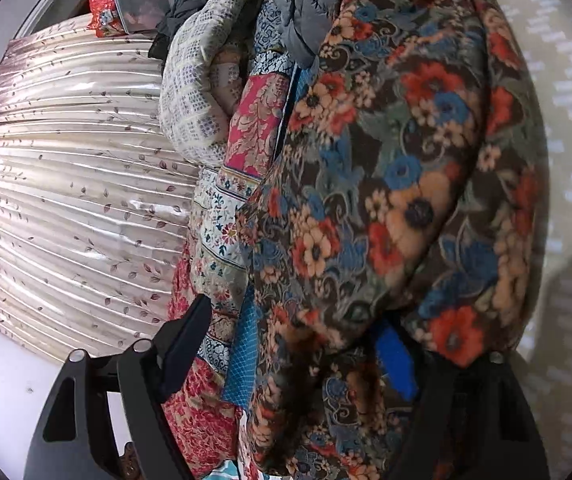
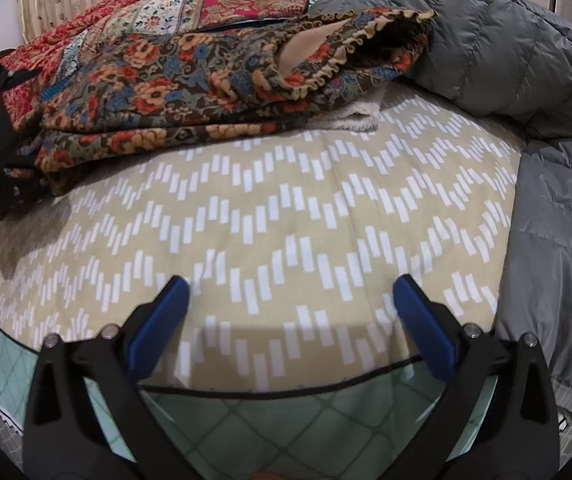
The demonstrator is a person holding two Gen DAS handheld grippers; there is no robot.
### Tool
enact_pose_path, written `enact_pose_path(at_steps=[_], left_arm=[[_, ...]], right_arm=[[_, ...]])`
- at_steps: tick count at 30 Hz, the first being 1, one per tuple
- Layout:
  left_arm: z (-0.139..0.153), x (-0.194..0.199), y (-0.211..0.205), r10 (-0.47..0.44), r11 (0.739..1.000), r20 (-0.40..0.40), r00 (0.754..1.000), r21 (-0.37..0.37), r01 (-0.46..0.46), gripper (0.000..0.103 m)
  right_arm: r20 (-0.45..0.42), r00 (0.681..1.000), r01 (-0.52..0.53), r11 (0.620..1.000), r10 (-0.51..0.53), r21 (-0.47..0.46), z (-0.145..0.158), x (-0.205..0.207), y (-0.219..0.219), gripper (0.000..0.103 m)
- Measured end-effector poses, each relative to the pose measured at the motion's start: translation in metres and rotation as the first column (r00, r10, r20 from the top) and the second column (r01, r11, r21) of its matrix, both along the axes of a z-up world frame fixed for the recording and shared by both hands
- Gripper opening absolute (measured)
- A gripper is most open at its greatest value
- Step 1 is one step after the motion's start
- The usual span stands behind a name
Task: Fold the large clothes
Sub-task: 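Grasp the floral garment edge with the left gripper and lift it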
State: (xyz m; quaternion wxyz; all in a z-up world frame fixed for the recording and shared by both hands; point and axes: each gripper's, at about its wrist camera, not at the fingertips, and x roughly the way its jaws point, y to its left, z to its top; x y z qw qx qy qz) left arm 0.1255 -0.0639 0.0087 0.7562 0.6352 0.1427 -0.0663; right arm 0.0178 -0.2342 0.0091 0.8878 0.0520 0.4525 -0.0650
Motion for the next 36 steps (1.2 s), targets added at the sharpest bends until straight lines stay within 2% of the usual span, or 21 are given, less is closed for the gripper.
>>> enact_pose_path(at_steps=[1,2,3,5,8,9,12,13,15,17,19,20,21,23,24,27,28,29,31,33,36], left_arm=[[0.006,0.001,-0.001,0.020,0.999,-0.041,0.999,-0.027,-0.021,0.017],[0.014,0.000,-0.001,0.037,0.997,-0.073,0.997,-0.070,-0.042,0.038],[0.025,-0.003,-0.001,0.050,0.990,-0.082,0.995,-0.124,-0.060,0.044],[0.059,-0.014,0.003,0.070,0.957,-0.071,0.995,-0.278,-0.087,0.051],[0.108,-0.031,0.016,0.077,0.861,-0.118,0.990,-0.492,-0.126,0.051],[0.128,-0.038,0.025,0.071,0.805,-0.156,0.985,-0.575,-0.149,0.051],[0.159,-0.062,0.043,0.051,0.721,-0.174,0.983,-0.675,-0.157,0.052],[0.174,-0.079,0.051,0.058,0.691,-0.136,0.989,-0.710,-0.138,0.057],[0.204,-0.098,0.067,0.063,0.643,-0.082,0.995,-0.759,-0.103,0.057],[0.242,-0.121,0.093,0.085,0.568,-0.037,0.996,-0.819,-0.079,0.057],[0.271,-0.139,0.115,0.110,0.533,-0.001,0.994,-0.844,-0.059,0.057],[0.278,-0.144,0.122,0.114,0.536,-0.005,0.994,-0.842,-0.065,0.057],[0.281,-0.148,0.123,0.129,0.556,-0.003,0.992,-0.827,-0.075,0.057],[0.267,-0.154,0.122,0.185,0.642,0.032,0.982,-0.761,-0.096,0.057],[0.259,-0.154,0.118,0.181,0.663,0.019,0.983,-0.741,-0.108,0.057],[0.217,-0.151,0.101,0.137,0.762,-0.018,0.990,-0.637,-0.117,0.056],[0.195,-0.149,0.090,0.123,0.813,-0.009,0.992,-0.573,-0.106,0.056],[0.176,-0.148,0.079,0.098,0.851,-0.007,0.995,-0.517,-0.087,0.056],[0.146,-0.145,0.062,0.050,0.901,-0.017,0.999,-0.430,-0.052,0.054],[0.119,-0.137,0.048,0.019,0.937,-0.013,1.000,-0.348,-0.022,0.052],[0.086,-0.121,0.033,-0.014,0.973,0.004,1.000,-0.229,0.015,0.037]], right_arm=[[0.000,1.000,0.000,1.000,0.000,0.001,0.000,0.000,0.000,0.099],[0.001,1.000,0.000,1.000,0.000,0.002,0.000,0.001,0.001,0.099],[0.001,1.000,0.000,1.000,0.000,0.002,-0.001,0.000,0.000,0.099],[0.001,1.000,0.000,1.000,0.000,0.002,-0.001,0.000,0.000,0.099],[0.002,1.000,0.000,1.000,0.000,0.003,0.000,0.000,0.000,0.099],[0.003,1.000,0.000,1.000,0.000,0.004,0.000,0.000,0.000,0.099],[0.019,1.000,-0.001,1.000,0.001,0.016,0.001,-0.002,-0.002,0.098],[0.033,0.999,-0.001,1.000,0.000,0.028,0.004,-0.005,-0.003,0.098],[0.085,0.996,0.005,0.998,-0.010,0.060,0.014,-0.015,-0.008,0.093],[0.141,0.990,0.011,0.997,-0.022,0.082,0.027,-0.028,-0.013,0.093],[0.189,0.982,-0.001,0.997,-0.014,0.077,0.038,-0.040,-0.016,0.093],[0.198,0.980,-0.004,0.998,-0.008,0.063,0.042,-0.043,-0.017,0.093],[0.193,0.981,-0.013,0.999,0.003,0.048,0.044,-0.045,-0.018,0.093],[0.179,0.984,-0.033,0.998,0.023,0.048,0.048,-0.047,-0.019,0.093],[0.180,0.983,-0.034,0.998,0.024,0.055,0.050,-0.049,-0.020,0.093],[0.168,0.986,-0.024,0.995,0.008,0.098,0.048,-0.058,-0.021,0.093],[0.157,0.988,-0.020,0.993,0.001,0.119,0.047,-0.064,-0.022,0.093],[0.142,0.990,-0.016,0.990,-0.004,0.137,0.043,-0.065,-0.025,0.093],[0.118,0.993,-0.010,0.987,-0.010,0.163,0.035,-0.069,-0.025,0.093],[0.100,0.995,-0.013,0.982,-0.006,0.187,0.028,-0.072,-0.024,0.093],[0.069,0.998,-0.026,0.980,0.013,0.198,0.016,-0.071,-0.022,0.095]])
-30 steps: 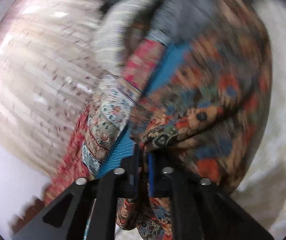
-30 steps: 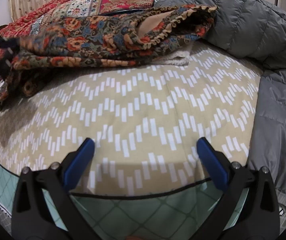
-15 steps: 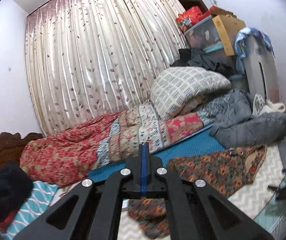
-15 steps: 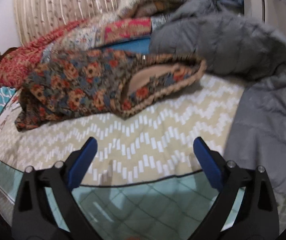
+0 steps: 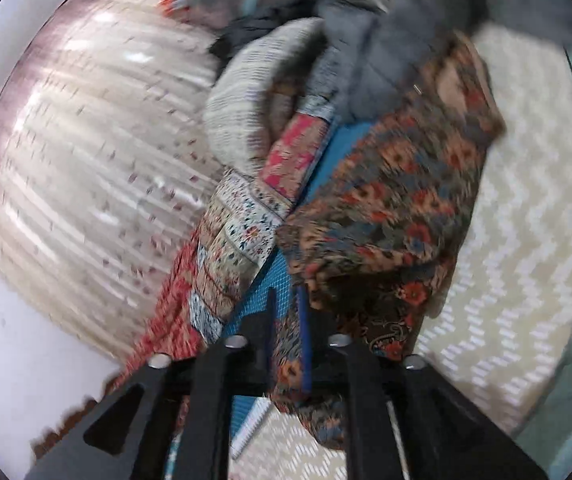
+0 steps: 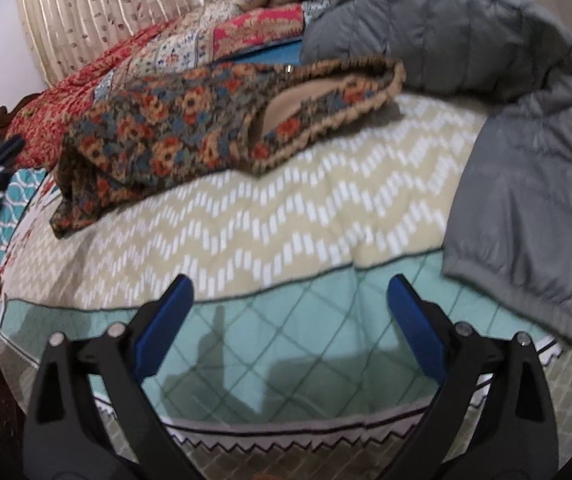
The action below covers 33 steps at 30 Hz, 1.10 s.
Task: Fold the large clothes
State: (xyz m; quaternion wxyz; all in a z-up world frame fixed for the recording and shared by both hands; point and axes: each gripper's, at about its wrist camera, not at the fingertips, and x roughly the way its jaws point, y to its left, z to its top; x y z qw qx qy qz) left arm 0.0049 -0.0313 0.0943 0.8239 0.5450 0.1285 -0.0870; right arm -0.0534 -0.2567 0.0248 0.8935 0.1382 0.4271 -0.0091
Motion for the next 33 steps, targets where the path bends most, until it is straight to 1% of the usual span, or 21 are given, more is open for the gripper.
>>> enact_pose_path(at_steps=[2,4,5,6,8,10,11,13,15,21,22,24,25,26,27,28,29,31,33], left_arm=[[-0.018,0.010,-0.007,-0.034,0.997,0.020,0.999,0.072,0.032,0.010],[-0.026,0.016,-0.013,-0.063,0.993,0.059,0.996,0.106,0.057,0.000],[-0.030,0.018,-0.016,-0.081,0.989,0.075,0.994,0.131,0.070,0.000],[-0.039,0.019,-0.019,-0.116,0.978,0.088,0.989,0.187,0.098,0.000],[-0.050,0.014,-0.023,-0.188,0.947,0.100,0.977,0.283,0.153,0.000],[-0.064,0.009,-0.023,-0.270,0.902,0.114,0.956,0.376,0.211,0.000],[-0.069,0.010,-0.023,-0.290,0.885,0.113,0.950,0.409,0.222,0.000],[-0.078,0.018,-0.024,-0.307,0.860,0.101,0.946,0.455,0.230,0.000],[-0.079,0.027,-0.029,-0.314,0.855,0.108,0.943,0.464,0.231,0.000],[-0.070,0.047,-0.061,-0.323,0.874,0.123,0.938,0.419,0.246,0.000],[-0.076,0.049,-0.067,-0.331,0.865,0.117,0.936,0.434,0.252,0.000],[-0.098,0.050,-0.067,-0.360,0.805,0.093,0.928,0.533,0.259,0.000],[-0.110,0.047,-0.059,-0.396,0.758,0.092,0.913,0.594,0.269,0.000],[-0.110,0.047,-0.057,-0.403,0.750,0.087,0.911,0.603,0.274,0.000],[-0.108,0.046,-0.053,-0.392,0.757,0.078,0.917,0.594,0.273,0.000],[-0.102,0.048,-0.049,-0.348,0.784,0.062,0.935,0.566,0.255,0.000],[-0.097,0.052,-0.044,-0.313,0.803,0.060,0.948,0.549,0.230,0.000],[-0.092,0.063,-0.033,-0.274,0.815,0.089,0.958,0.550,0.182,0.000],[-0.092,0.070,-0.033,-0.258,0.816,0.083,0.962,0.552,0.171,0.000]], right_arm=[[0.000,1.000,-0.007,1.000,0.007,-0.015,-0.005,0.002,0.001,0.097],[0.019,1.000,-0.020,0.999,0.021,-0.049,-0.007,0.002,0.006,0.097],[0.021,0.999,-0.026,0.997,0.028,-0.066,-0.009,0.002,0.008,0.097],[0.024,0.999,-0.035,0.996,0.037,-0.084,-0.011,0.002,0.011,0.098],[0.027,0.999,-0.041,0.995,0.043,-0.087,-0.011,0.004,0.011,0.098],[0.030,0.999,-0.036,0.997,0.038,-0.066,-0.012,0.005,0.008,0.098],[0.034,0.999,-0.033,0.998,0.035,-0.057,-0.012,0.005,0.006,0.098],[0.039,0.999,-0.031,0.998,0.033,-0.052,-0.012,0.006,0.006,0.098],[0.044,0.999,-0.030,0.998,0.032,-0.053,-0.012,0.005,0.006,0.098],[0.052,0.998,-0.027,0.999,0.029,-0.045,-0.013,0.005,0.006,0.098],[0.052,0.998,-0.027,0.999,0.029,-0.045,-0.013,0.004,0.006,0.098],[0.054,0.998,-0.026,0.999,0.029,-0.039,-0.013,0.003,0.005,0.098],[0.057,0.998,-0.027,0.999,0.029,-0.033,-0.013,0.002,0.005,0.098],[0.060,0.998,-0.027,0.999,0.029,-0.026,-0.013,0.002,0.004,0.098],[0.065,0.997,-0.027,0.999,0.028,-0.018,-0.013,0.002,0.003,0.098],[0.067,0.997,-0.026,1.000,0.027,-0.012,-0.013,0.001,0.002,0.098],[0.068,0.997,-0.025,1.000,0.025,-0.010,-0.013,0.001,0.002,0.098],[0.069,0.997,-0.025,1.000,0.026,-0.015,-0.014,0.002,0.003,0.098],[0.071,0.997,-0.023,1.000,0.024,-0.013,-0.014,0.002,0.002,0.098]])
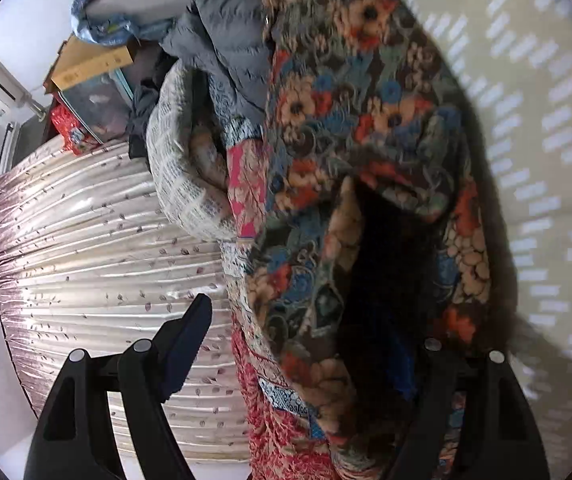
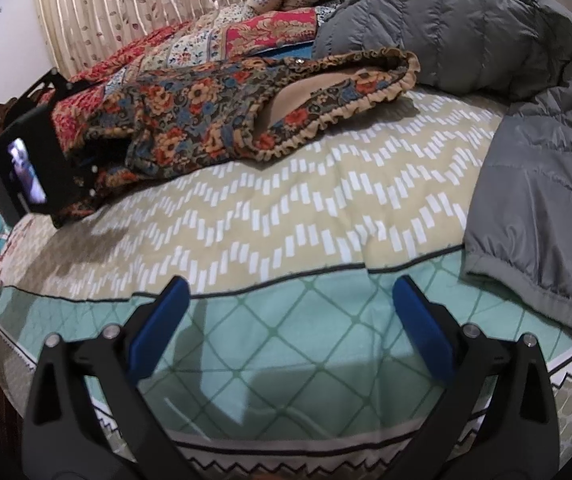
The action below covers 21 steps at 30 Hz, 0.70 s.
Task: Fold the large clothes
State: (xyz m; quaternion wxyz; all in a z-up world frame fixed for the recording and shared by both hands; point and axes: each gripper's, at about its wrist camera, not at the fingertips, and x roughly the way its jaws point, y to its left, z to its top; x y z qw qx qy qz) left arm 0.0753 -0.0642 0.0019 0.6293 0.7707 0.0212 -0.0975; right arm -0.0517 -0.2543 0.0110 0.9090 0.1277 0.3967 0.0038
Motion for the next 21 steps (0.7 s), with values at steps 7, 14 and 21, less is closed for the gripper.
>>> enact_pose_path(at_steps=[7,14,21], left_arm=[[0.021,0.014,-0.053,0.022,0.981,0.004,1.000,-0.194,-0.020,0.000],[0.099,0.032,-0.040,0.174,0.864,-0.096,0.980,-0.462,-0.199,0.047],[0.262,-0.046,0.004,0.111,0.616,-0.128,0.986,-0.769,-0.169,0.048]], right_arm=[[0.003,1.000,-0.002,1.000,0.002,0.004,-0.001,0.000,-0.001,0.098],[0.006,1.000,-0.004,1.000,0.004,0.003,0.000,-0.001,-0.001,0.098],[0.053,0.999,-0.006,1.000,0.006,-0.009,0.024,-0.011,-0.005,0.089]])
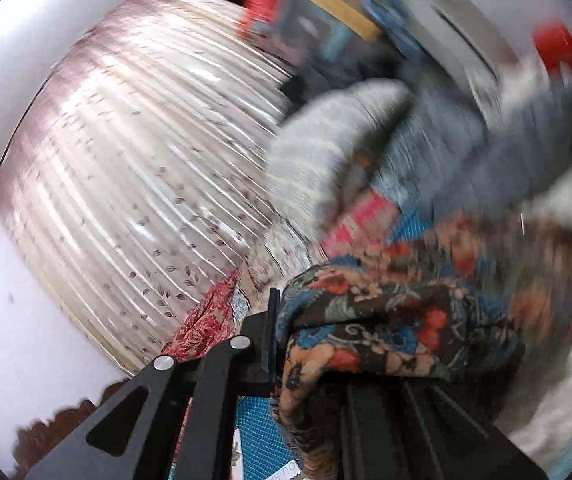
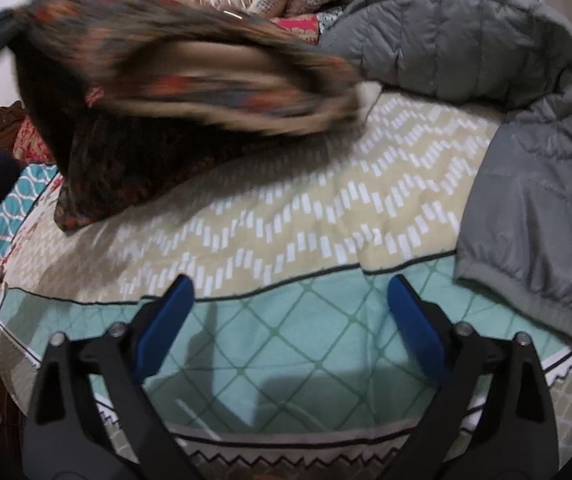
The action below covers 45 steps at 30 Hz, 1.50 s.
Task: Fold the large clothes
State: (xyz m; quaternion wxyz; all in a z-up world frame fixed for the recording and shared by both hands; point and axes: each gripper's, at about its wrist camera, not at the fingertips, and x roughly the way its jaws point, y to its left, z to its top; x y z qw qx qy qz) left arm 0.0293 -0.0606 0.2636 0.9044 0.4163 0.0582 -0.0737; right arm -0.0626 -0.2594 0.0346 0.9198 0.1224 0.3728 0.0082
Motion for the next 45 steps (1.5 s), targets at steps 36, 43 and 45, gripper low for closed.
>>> enact_pose_path(at_steps=[36,43,45], left_arm=[[0.258,-0.139,0.079,0.035,0.804,-0.183,0.983,-0.579,-0.136,0.048],[0.276,-0.169,0.112,0.068,0.782,-0.123,0.990,-0.610,-0.130,0.048],[0.286,-0.179,0.132,0.088,0.765,-0.096,0.992,-0.631,-0.129,0.048]], right_arm=[[0.381,0.837,-0.186,0.858,0.394,-0.479,0.098,-0.063,0.177,0.050],[0.473,0.852,-0.122,0.964,0.224,-0.237,0.195,-0.034,0.088,0.010],[0.538,0.822,-0.115,0.980,0.186,-0.162,0.243,-0.036,0.058,0.010]])
